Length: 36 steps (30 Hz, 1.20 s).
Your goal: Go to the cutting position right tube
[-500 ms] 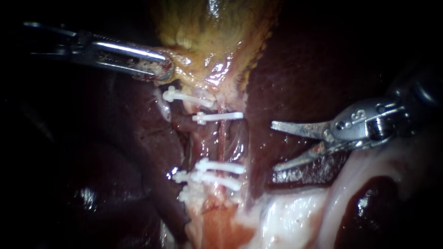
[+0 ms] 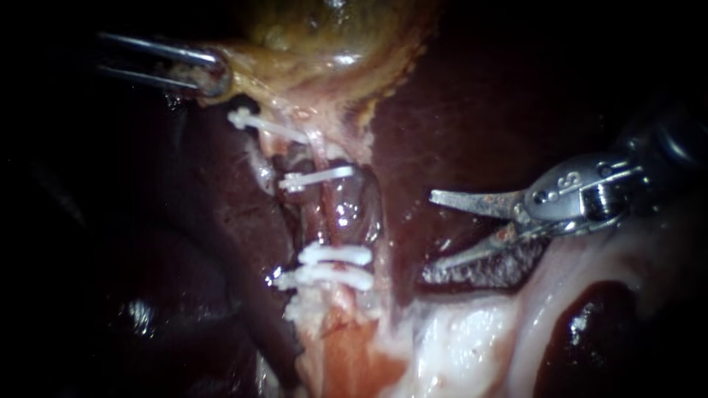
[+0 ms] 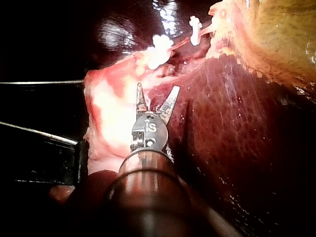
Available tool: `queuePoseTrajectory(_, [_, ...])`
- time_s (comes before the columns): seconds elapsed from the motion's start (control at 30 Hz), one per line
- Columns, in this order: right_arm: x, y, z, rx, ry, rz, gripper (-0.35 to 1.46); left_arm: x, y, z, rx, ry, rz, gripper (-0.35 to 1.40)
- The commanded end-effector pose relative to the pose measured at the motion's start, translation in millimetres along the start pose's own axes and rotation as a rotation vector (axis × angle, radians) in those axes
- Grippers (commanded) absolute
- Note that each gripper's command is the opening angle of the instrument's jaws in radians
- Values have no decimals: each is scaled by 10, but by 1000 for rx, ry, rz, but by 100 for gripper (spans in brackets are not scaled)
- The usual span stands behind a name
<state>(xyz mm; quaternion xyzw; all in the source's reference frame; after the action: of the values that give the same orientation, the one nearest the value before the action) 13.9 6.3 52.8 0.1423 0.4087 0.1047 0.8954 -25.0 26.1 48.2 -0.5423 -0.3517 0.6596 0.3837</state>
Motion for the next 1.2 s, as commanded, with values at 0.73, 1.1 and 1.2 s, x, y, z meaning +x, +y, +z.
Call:
queuePoseTrajectory(0.73, [43,23,101,110,-18,220,143,-8,11,10,13,6,5,-35])
queuePoseTrajectory(1.1, [45,20,160,191,-21,234,143,-7,11,11,13,6,5,-35])
queuePoseTrajectory(1.2, [46,17,170,218,-7,245,143,-7,11,11,10,5,5,-35])
